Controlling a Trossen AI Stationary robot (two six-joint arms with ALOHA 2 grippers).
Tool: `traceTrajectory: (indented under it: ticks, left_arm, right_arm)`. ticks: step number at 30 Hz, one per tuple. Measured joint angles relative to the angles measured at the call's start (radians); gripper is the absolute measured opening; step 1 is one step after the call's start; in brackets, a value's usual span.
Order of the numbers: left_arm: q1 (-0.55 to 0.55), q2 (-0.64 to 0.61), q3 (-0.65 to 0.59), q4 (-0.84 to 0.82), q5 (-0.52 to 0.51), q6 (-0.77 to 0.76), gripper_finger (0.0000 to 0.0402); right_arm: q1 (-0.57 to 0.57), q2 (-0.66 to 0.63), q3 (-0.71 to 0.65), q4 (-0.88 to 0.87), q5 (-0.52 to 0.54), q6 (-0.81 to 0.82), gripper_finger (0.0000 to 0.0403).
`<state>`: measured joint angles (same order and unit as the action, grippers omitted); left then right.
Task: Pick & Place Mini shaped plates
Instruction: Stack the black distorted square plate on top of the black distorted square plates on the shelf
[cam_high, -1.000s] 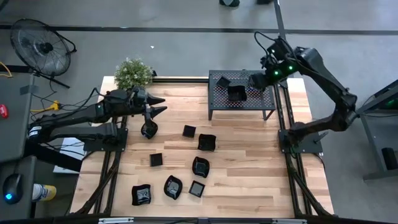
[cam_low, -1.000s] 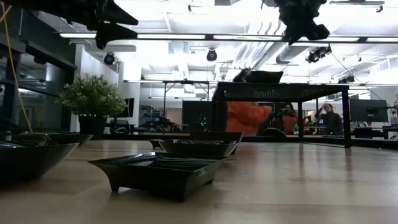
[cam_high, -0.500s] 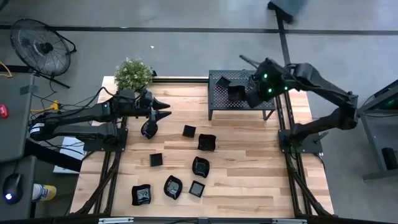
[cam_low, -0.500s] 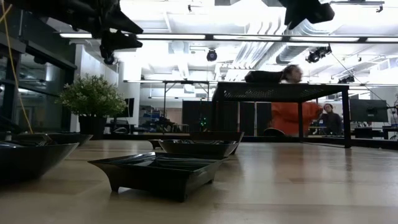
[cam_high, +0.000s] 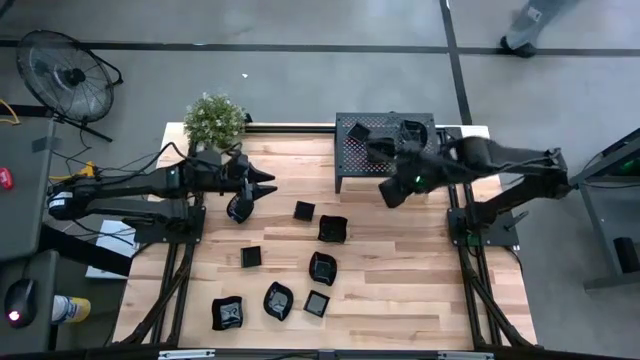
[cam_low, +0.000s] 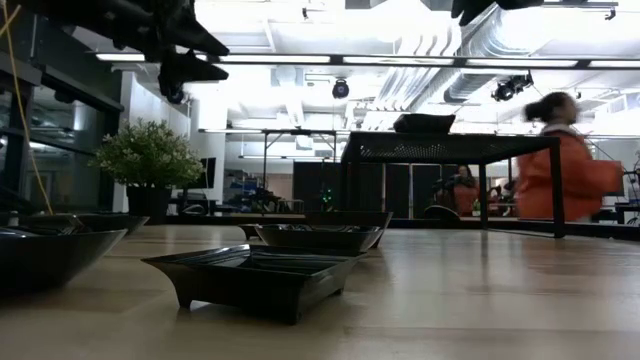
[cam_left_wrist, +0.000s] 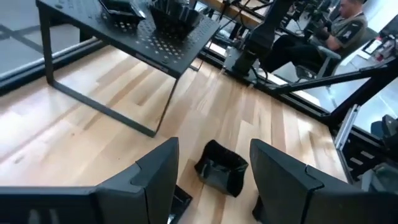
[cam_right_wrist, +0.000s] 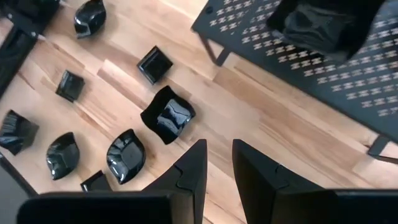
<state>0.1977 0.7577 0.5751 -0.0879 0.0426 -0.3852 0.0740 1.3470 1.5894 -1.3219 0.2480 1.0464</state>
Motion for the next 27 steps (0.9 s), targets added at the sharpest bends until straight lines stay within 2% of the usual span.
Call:
traceTrajectory:
  ticks: [8,16,19,22,27]
  left_arm:
    - [-0.189,0.076,0.000,0.004,-0.186,-0.146,0.0195]
    - [-0.342,0.215,0.000,0.020,-0.309,-0.253,0.0195]
    - [-0.372,0.257,0.000,0.039,-0.327,-0.259,0.0195]
    - [-0.377,0.280,0.000,0.043,-0.333,-0.243,0.0195]
    - [-0.375,0.278,-0.001,0.039,-0.287,-0.154,0.0195]
  right_arm:
    - [0.143,0.143,0.000,0.019,0.086,0.054,0.0071]
    - [0.176,0.310,-0.001,0.149,0.010,0.034,0.0071]
    - [0.176,0.369,-0.002,0.195,-0.029,0.063,0.0071]
    - [0.176,0.400,-0.002,0.220,-0.007,0.134,0.0071]
    - [0.175,0.442,-0.002,0.264,-0.009,0.257,0.0071]
